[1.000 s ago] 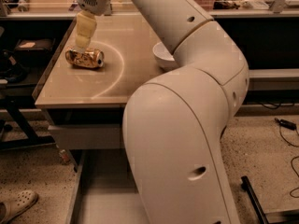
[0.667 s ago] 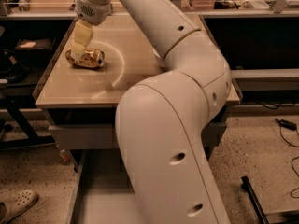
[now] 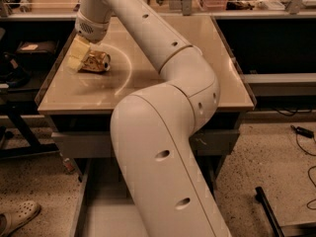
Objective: Place orange can into middle drawer
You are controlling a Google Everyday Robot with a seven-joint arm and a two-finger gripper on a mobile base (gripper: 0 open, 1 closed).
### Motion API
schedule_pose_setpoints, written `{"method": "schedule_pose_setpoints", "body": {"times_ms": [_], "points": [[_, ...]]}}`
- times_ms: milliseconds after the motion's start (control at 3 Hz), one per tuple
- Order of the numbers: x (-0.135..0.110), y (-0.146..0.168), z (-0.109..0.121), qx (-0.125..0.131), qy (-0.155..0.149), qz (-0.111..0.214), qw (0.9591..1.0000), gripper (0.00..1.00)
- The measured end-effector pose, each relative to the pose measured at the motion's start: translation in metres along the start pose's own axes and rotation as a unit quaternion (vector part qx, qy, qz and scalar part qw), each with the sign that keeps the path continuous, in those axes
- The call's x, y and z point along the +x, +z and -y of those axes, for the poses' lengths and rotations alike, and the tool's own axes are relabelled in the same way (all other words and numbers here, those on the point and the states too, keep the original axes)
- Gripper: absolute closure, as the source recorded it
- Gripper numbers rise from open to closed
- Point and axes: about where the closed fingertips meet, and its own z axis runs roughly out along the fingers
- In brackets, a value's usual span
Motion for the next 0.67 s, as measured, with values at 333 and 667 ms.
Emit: {"method": "schedule_pose_setpoints", "body": {"times_ms": [333,667], "points": [[-0.0075,0.0162,-0.0018,-0.014,0.001,-0.003,0.9999,0.00],[-0.0121,0.0203,0.0013,-0.010,0.001,0.005,0.9999,0.19]]}}
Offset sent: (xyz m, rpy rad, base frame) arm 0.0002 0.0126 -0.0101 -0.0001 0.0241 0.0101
